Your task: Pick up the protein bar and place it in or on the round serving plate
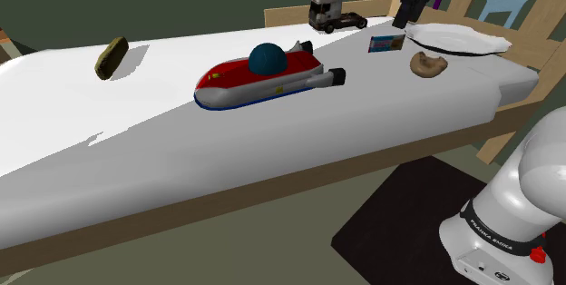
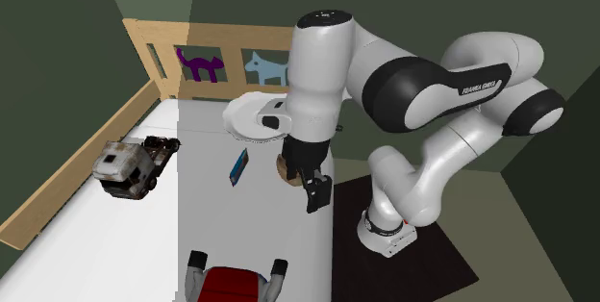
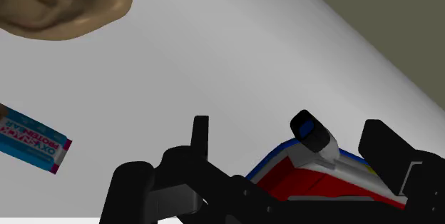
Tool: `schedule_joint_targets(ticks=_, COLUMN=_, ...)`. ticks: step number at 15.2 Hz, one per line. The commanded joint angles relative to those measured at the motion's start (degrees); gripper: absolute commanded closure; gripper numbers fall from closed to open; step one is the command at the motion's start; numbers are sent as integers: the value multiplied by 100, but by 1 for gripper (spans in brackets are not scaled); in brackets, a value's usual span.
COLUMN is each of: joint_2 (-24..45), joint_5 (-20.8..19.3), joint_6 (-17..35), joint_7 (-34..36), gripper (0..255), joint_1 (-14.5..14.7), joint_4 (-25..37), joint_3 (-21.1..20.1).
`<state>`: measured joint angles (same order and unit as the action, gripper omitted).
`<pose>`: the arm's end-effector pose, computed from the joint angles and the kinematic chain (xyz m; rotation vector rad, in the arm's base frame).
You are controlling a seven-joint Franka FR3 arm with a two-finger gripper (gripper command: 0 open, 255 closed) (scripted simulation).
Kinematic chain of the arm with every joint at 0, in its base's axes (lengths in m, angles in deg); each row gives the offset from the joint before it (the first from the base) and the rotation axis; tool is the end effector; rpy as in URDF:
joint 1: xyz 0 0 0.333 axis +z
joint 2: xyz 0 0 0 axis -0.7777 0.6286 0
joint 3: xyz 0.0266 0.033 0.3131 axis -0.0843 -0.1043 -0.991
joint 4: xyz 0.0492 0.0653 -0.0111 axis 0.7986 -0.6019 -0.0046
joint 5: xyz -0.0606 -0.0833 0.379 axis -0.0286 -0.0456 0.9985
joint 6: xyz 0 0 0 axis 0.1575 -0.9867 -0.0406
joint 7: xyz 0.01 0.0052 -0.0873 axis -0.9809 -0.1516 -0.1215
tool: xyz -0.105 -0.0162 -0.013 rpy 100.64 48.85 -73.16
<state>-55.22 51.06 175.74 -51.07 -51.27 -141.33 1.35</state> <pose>0.2953 0.0166 0.6420 -3.0189 -0.2291 -0.2140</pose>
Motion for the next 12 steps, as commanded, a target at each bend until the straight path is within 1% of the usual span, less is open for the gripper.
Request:
schedule_joint_targets(ticks=1, joint_2=0, joint_5=0, joint_6=0, joint_7=0, gripper=0, joint_1=0, joint_4=0, joint_3=0)
schedule_joint_targets(ticks=6, joint_2=447, joint_5=-541, joint_6=199, joint_7=-1706, gripper=0, joint_1=241, joint_4=15, joint_3=810)
schedule_joint_targets(ticks=12, joint_2=1373, joint_5=-1018, joint_6=507, joint_7=-3723, gripper=0, joint_1=568, joint_4=432, joint_3=1705)
